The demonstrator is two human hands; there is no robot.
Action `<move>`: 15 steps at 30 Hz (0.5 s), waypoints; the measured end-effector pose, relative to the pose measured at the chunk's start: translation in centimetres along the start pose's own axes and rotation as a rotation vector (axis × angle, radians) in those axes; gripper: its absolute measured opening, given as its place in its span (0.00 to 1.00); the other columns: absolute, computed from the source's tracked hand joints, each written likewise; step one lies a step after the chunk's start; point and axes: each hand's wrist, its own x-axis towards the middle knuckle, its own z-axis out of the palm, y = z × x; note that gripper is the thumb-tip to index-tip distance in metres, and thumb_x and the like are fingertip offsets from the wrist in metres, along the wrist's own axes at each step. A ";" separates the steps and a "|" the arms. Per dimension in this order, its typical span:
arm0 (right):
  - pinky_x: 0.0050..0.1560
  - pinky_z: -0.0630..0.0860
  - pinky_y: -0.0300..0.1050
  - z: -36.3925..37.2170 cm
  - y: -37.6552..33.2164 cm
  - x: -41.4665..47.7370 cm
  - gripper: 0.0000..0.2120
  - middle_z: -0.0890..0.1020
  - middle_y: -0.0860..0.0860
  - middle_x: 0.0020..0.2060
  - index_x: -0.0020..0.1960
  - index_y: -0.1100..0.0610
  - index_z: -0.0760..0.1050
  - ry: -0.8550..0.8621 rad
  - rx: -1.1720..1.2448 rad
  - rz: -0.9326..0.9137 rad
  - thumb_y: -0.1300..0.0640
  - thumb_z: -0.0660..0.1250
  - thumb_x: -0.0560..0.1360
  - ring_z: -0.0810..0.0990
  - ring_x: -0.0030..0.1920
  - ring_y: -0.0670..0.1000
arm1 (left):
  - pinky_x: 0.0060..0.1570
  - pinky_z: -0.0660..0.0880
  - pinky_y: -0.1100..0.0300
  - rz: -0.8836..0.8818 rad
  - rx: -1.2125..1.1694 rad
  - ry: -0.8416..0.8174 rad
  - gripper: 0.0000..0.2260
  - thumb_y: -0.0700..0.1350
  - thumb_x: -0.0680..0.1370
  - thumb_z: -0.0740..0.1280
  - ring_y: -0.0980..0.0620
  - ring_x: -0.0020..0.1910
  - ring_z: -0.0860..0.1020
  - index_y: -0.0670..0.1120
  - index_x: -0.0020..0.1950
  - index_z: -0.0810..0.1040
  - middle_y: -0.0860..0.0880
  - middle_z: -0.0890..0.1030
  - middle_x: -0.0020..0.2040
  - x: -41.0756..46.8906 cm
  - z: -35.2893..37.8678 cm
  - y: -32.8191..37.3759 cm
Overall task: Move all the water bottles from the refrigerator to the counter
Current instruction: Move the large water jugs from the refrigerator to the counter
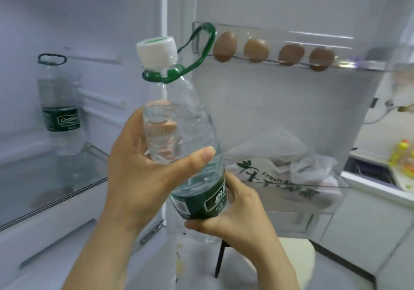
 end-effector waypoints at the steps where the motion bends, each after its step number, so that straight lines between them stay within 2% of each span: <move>1: 0.48 0.79 0.36 -1.1 0.3 -0.6 0.35 0.83 0.36 0.48 0.57 0.41 0.76 0.012 -0.016 0.006 0.56 0.84 0.54 0.81 0.50 0.37 | 0.46 0.81 0.54 -0.011 -0.008 -0.007 0.31 0.59 0.54 0.79 0.54 0.50 0.83 0.55 0.55 0.78 0.54 0.84 0.50 -0.3 1.0 0.2; 3: 0.48 0.78 0.34 -3.4 1.0 -1.9 0.36 0.83 0.36 0.49 0.58 0.40 0.75 0.040 -0.053 0.012 0.54 0.84 0.53 0.81 0.50 0.37 | 0.48 0.81 0.52 -0.025 -0.008 -0.035 0.32 0.61 0.54 0.78 0.54 0.51 0.83 0.56 0.56 0.78 0.54 0.84 0.51 -1.1 3.2 0.9; 7: 0.46 0.76 0.30 -8.2 2.4 -4.9 0.37 0.82 0.37 0.50 0.59 0.40 0.74 0.087 -0.108 0.040 0.54 0.83 0.53 0.80 0.50 0.37 | 0.45 0.82 0.60 -0.033 -0.015 -0.093 0.32 0.62 0.55 0.78 0.59 0.50 0.83 0.58 0.56 0.77 0.58 0.84 0.51 -3.2 7.8 2.2; 9: 0.47 0.77 0.32 -10.4 3.0 -6.4 0.37 0.82 0.36 0.50 0.59 0.41 0.74 0.115 -0.133 0.054 0.53 0.83 0.53 0.80 0.51 0.37 | 0.45 0.81 0.60 -0.054 -0.057 -0.109 0.32 0.61 0.54 0.78 0.59 0.50 0.83 0.58 0.56 0.77 0.58 0.84 0.51 -4.3 10.1 2.8; 13: 0.49 0.78 0.36 -14.4 4.4 -9.6 0.36 0.82 0.36 0.50 0.59 0.40 0.73 0.169 -0.189 0.093 0.51 0.83 0.54 0.81 0.51 0.38 | 0.40 0.78 0.70 -0.054 -0.135 -0.172 0.30 0.60 0.54 0.78 0.63 0.46 0.83 0.56 0.54 0.78 0.61 0.84 0.48 -6.4 14.6 4.1; 15: 0.51 0.79 0.38 -16.3 5.0 -11.2 0.37 0.82 0.36 0.50 0.59 0.40 0.73 0.206 -0.217 0.124 0.50 0.83 0.54 0.81 0.52 0.38 | 0.40 0.78 0.70 -0.053 -0.181 -0.216 0.30 0.59 0.54 0.78 0.62 0.46 0.83 0.57 0.54 0.78 0.61 0.84 0.48 -7.3 16.8 4.7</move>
